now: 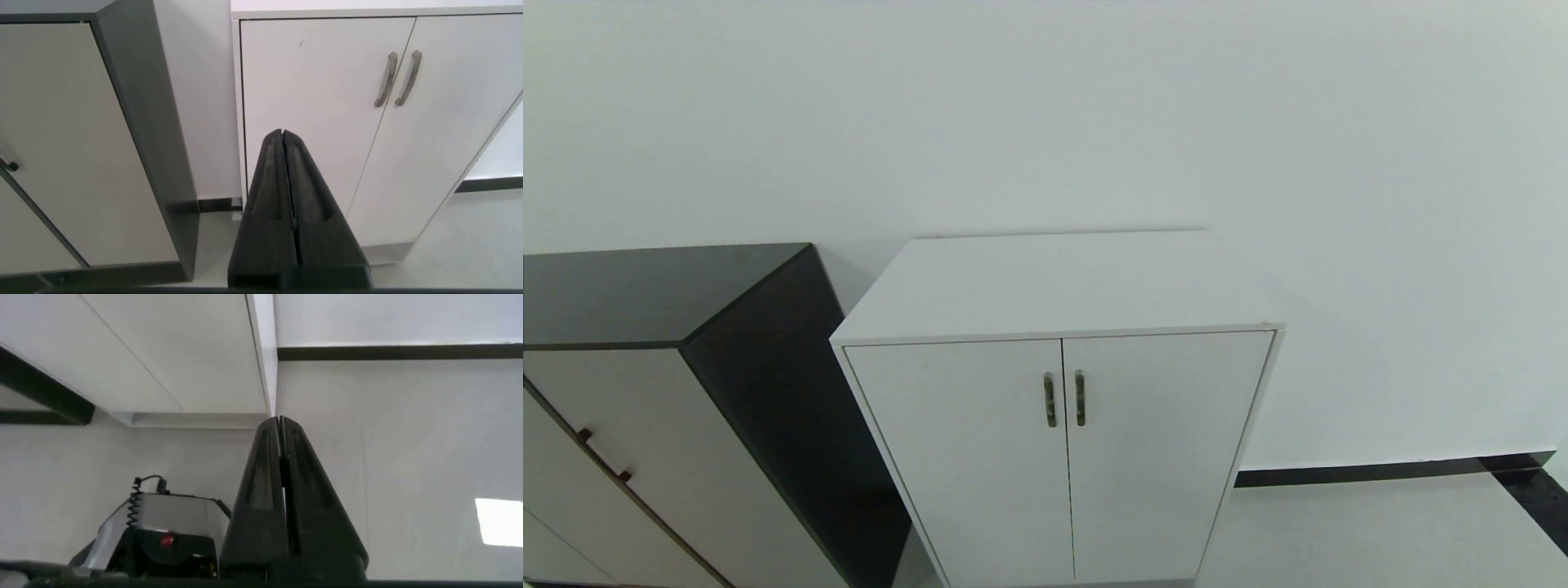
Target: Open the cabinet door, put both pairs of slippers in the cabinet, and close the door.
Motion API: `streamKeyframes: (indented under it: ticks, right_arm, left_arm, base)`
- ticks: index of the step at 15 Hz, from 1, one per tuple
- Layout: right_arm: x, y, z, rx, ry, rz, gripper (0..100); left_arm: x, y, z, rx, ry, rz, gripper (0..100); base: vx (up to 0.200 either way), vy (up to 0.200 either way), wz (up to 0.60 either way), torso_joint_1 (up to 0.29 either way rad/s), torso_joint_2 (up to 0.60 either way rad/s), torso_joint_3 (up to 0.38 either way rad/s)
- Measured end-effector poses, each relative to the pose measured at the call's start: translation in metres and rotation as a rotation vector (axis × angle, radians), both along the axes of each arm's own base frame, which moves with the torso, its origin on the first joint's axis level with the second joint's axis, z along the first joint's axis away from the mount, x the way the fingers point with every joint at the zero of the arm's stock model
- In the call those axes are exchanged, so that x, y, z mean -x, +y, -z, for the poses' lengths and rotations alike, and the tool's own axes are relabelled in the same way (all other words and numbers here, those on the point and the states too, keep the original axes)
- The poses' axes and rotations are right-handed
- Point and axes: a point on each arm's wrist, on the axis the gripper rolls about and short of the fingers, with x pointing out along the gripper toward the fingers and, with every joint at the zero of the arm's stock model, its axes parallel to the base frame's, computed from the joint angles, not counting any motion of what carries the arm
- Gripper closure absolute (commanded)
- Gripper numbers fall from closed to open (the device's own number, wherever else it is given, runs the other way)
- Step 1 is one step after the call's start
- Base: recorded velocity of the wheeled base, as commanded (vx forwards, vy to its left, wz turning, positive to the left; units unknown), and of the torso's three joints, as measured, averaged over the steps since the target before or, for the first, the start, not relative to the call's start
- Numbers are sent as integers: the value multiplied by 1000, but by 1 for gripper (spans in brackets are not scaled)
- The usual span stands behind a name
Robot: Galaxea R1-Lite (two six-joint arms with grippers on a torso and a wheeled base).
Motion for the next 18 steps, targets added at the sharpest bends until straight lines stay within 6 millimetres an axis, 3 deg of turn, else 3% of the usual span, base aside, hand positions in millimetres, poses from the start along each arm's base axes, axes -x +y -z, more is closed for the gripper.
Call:
streamKeyframes:
  ticks: [3,7,18]
  right_arm:
    - [23,-2,4,-11,-121,1,100]
    - [35,-3,7,-15,-252,2,100]
    - [39,-3,9,50,-441,91,100]
  left_arm:
    - [0,0,0,0,0,0,100]
    - [0,0,0,1,0,0,100]
    - [0,0,0,2,0,-4,100]
  base:
    - [0,0,0,0,0,0]
    - [0,0,0,0,0,0]
    - [0,0,0,0,0,0]
